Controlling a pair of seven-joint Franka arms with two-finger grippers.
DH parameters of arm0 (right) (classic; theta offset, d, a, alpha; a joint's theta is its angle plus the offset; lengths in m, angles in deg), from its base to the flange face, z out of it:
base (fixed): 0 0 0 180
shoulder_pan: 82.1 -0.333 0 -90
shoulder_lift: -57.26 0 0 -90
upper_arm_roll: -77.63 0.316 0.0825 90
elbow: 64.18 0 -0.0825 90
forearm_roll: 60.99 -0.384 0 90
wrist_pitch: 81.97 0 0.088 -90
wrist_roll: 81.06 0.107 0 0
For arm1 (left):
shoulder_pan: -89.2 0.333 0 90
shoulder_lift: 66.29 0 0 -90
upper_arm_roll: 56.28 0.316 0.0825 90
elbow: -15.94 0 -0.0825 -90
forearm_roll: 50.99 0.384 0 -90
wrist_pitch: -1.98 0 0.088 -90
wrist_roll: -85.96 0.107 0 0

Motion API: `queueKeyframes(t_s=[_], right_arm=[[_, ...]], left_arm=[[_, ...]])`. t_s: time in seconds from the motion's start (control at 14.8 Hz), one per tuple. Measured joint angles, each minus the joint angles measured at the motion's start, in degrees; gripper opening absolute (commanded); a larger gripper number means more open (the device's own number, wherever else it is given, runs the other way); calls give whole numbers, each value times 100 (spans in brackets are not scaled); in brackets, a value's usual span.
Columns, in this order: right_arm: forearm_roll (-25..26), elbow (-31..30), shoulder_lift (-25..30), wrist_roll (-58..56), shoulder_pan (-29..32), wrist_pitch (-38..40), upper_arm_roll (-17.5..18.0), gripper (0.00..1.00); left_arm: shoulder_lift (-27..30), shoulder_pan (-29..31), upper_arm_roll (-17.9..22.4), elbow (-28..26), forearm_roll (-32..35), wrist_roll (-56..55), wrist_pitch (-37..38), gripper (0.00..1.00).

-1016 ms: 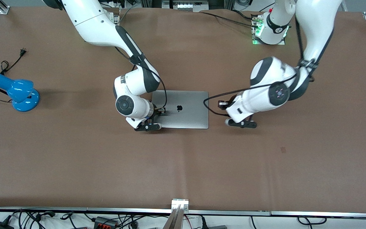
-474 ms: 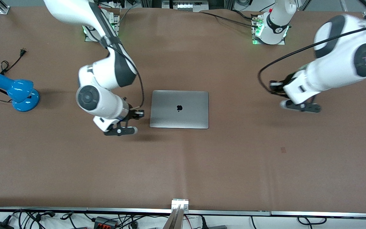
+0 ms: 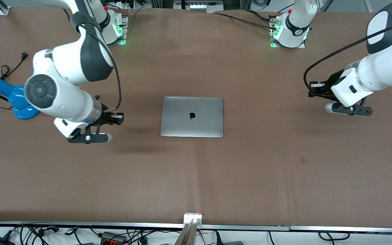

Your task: Close laptop with both arms from behind

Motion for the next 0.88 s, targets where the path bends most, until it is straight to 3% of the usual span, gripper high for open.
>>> queueKeyframes(t_s=[0.2,0.47,0.54,0.61,0.88], right_arm=[[33,279,34,-11,-1,265,-382,100],[101,395,80,-154,1,281,-771,100],[100,419,88,-166,29,276,-786,100],[100,447,104,-165,112,271,-760,100],[129,512,343,-212,1167,216,-59,100]], left_arm=[[303,16,459,61,0,15,594,42],[611,26,570,65,0,-152,853,82],[595,23,566,57,0,-196,853,89],[571,14,554,49,0,-259,853,90],[504,-95,375,31,0,-740,858,100]])
